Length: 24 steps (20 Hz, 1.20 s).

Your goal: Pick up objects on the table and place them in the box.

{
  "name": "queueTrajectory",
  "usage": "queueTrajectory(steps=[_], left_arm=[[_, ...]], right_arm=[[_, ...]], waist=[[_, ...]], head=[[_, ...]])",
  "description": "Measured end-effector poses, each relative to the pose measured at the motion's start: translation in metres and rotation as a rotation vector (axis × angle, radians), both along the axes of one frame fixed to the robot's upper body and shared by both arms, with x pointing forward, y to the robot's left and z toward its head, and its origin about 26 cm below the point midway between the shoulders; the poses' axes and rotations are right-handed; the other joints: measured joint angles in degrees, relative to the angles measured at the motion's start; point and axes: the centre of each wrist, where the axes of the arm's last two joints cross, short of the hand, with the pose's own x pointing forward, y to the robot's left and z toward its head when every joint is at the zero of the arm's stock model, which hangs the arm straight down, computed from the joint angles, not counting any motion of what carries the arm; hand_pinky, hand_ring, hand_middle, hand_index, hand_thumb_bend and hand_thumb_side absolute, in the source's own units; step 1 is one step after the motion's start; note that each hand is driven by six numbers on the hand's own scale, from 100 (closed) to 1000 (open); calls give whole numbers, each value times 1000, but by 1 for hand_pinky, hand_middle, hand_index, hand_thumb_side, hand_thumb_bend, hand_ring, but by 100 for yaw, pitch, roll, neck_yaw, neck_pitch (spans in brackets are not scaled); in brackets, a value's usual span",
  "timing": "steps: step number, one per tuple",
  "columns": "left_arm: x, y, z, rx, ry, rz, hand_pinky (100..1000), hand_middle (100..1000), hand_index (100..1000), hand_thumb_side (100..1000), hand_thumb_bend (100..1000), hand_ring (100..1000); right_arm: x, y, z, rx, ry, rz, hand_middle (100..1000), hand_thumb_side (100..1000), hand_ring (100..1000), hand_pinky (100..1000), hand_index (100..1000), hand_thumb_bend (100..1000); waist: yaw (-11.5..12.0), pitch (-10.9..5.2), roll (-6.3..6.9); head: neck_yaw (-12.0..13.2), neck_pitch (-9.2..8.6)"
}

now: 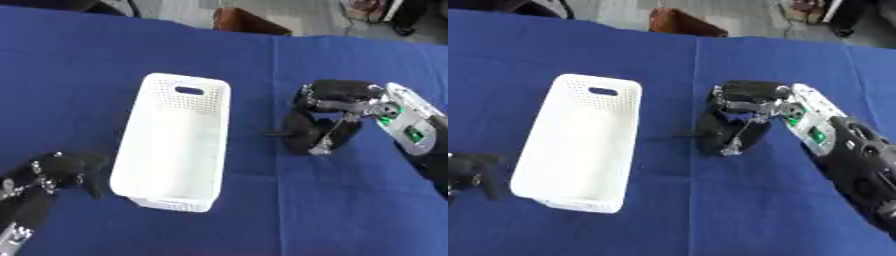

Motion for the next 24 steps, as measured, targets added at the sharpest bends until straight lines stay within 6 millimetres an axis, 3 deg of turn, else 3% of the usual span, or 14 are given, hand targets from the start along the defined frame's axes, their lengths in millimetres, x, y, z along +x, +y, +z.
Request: queueTrajectory(steps=[3,10,24], left_arm=[[0,0,0,0,0,0,547,743,848,584,100,852],[0,0,0,-1,-1,2,547,743,848,585,100,852],[-1,0,-1,-3,1,5,548,743,848,582,100,851]], right_arm=[[-1,-2,7,64,0,11,100,227,100,100,282,141],[-9,-17,55,249,-81,40,100,242,100,100,283,128],[-10,-22,60,273,-91,36,100,233,100,100,280,120]], waist=[[-6,0,4],[-44,0,23],[-28,0,40]], head=[[0,0],[0,-1],[0,-1]])
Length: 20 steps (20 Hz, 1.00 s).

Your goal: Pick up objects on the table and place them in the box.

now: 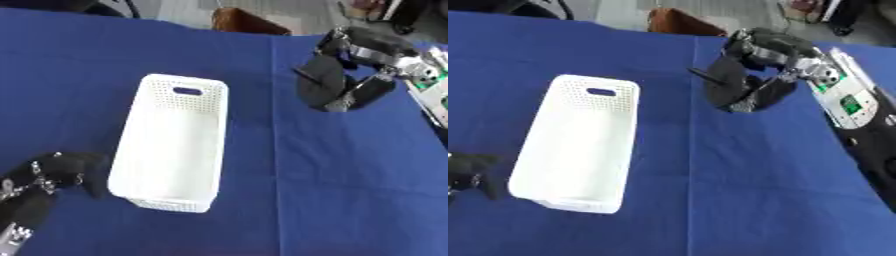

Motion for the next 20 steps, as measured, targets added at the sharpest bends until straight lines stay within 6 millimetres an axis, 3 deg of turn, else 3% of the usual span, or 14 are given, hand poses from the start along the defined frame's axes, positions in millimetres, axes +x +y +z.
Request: queueTrajectory(steps=[7,8,9,10,20], left_arm=[[0,0,0,-1,0,0,548,743,847,582,100,851],[0,0,0,-1,0,0,548,743,847,582,100,851],[0,0,0,-1,0,0,548,743,847,582,100,851],[0,0,0,-1,0,0,548,743,847,582,100,851],[-1,0,-1,-4,5,-1,548,743,847,582,100,851]], right_arm=[[-1,1,1,8,-1,7,100,186,100,100,286,100],[-1,1,2,10,-1,10,100,276,100,100,286,100],[-1,2,3,14,-4,14,100,183,100,100,287,100],[-1,5,6,21,-11,24,100,183,100,100,287,100],[-12,40,61,152,-135,177,100,216,100,100,291,100]], waist=[[1,-1,2],[3,-1,3],[5,-1,7],[6,-2,15],[2,-58,59]], head=[[0,-1],[0,-1],[0,-1],[0,-1],[0,-2]])
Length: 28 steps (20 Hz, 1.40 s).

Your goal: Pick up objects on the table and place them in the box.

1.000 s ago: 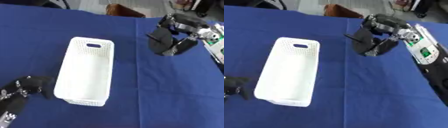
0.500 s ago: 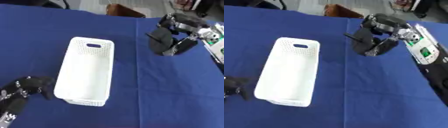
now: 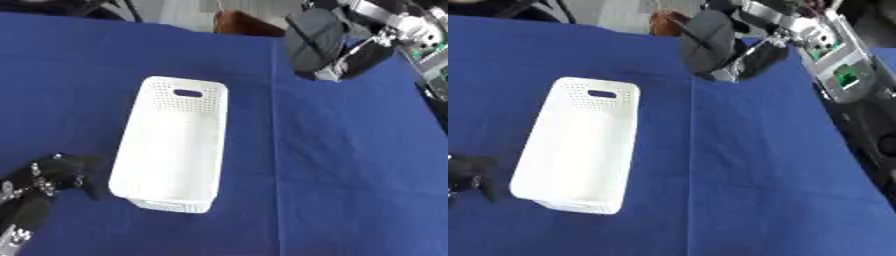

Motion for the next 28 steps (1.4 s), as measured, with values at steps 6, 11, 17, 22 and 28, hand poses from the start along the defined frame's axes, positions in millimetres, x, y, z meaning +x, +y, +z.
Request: queueTrajectory(steps=[6,11,17,22,28], left_arm=[[-1,0,-1,-1,3,1,547,742,847,582,100,851],[-1,0,-1,-1,4,1,547,742,847,582,100,851],[-1,0,-1,-1,4,1,547,742,847,583,100,851],[-1,0,-1,-1,4,0,547,742,847,583,100,851],[0,-2,-2,-2,6,-6,546,742,847,584,100,852]], right_arm=[[0,8,0,20,1,26,100,214,100,100,291,100],[0,13,-1,20,2,39,100,213,100,100,291,100],[0,23,-2,28,3,62,100,218,100,100,290,100],[-2,62,2,58,-10,159,100,227,100,100,288,100],[-10,117,-5,72,-5,278,100,228,100,100,287,100]], waist=[[29,-1,8],[31,-1,8],[46,-1,8],[16,-1,31],[13,-1,60]], head=[[0,0],[0,0],[0,0],[0,0],[-43,2]])
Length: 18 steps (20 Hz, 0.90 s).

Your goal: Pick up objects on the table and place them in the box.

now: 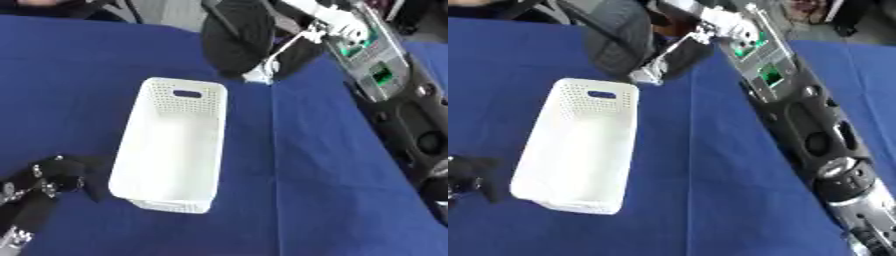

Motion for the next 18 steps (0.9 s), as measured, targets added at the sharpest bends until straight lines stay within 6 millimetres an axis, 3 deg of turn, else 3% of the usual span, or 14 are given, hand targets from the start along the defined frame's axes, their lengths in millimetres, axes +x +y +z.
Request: queueTrajectory(steps=[5,18], left_arm=[[0,-2,-1,-3,1,-5,546,742,847,583,100,851],[0,-3,-1,-7,1,-5,546,742,848,584,100,851]], right_arm=[[-2,17,-6,-7,6,27,100,225,100,100,286,100],[-3,33,-13,-8,23,49,100,223,100,100,285,100]], waist=[[9,0,2],[49,0,4]], head=[[-7,1],[-33,2]])
